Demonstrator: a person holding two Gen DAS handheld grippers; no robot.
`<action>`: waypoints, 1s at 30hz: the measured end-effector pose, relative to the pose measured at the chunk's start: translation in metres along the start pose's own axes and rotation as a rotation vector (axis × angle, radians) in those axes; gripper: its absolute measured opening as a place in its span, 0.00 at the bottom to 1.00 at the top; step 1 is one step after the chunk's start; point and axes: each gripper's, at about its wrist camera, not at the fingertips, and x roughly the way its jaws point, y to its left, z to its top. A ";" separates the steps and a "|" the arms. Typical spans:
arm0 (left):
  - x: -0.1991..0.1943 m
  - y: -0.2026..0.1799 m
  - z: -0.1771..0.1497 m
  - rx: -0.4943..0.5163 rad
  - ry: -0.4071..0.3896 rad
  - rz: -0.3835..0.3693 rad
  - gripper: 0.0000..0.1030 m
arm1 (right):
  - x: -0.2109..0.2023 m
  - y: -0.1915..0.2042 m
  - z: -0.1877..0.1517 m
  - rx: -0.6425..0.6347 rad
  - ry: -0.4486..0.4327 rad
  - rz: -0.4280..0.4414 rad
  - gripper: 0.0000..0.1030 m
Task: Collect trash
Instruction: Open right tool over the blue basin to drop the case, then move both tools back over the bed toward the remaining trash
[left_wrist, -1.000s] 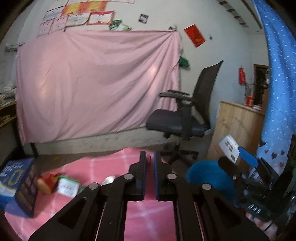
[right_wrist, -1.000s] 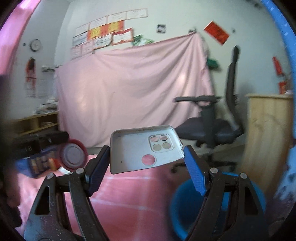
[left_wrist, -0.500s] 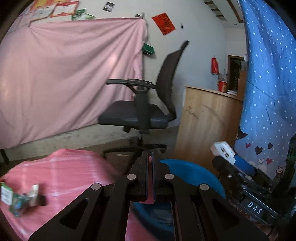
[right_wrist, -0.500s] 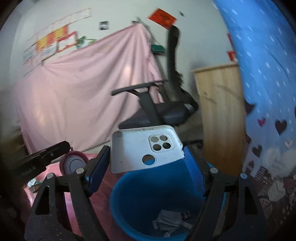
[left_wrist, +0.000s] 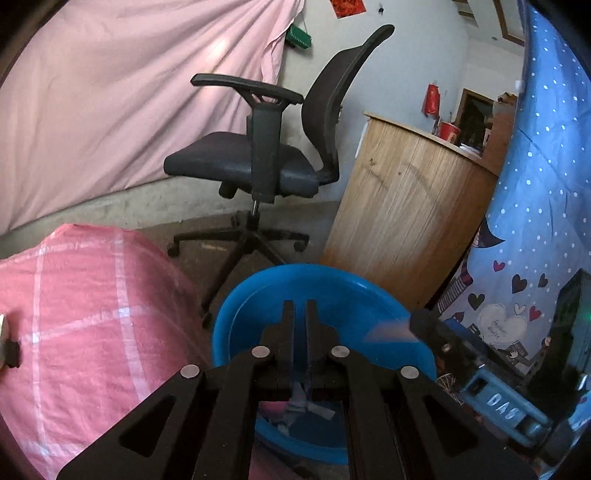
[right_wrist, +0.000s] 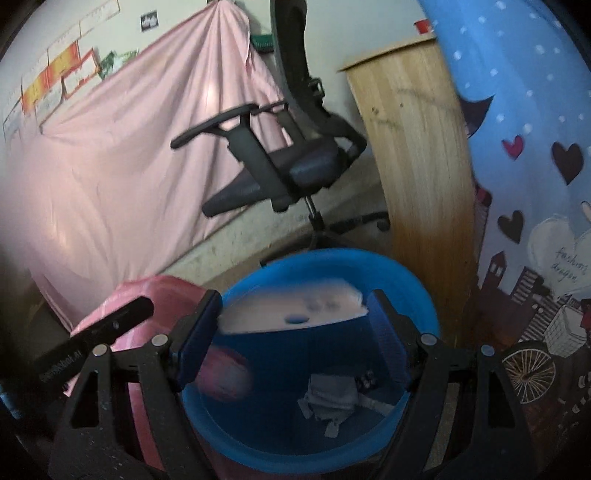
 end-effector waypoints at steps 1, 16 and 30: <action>-0.002 0.001 -0.001 0.000 0.002 0.003 0.09 | 0.001 0.001 -0.001 -0.006 0.004 -0.002 0.98; -0.055 0.031 0.000 -0.042 -0.092 0.100 0.17 | -0.021 0.032 0.013 -0.071 -0.115 0.052 0.99; -0.166 0.096 -0.016 -0.160 -0.324 0.296 0.89 | -0.054 0.121 0.006 -0.217 -0.308 0.211 1.00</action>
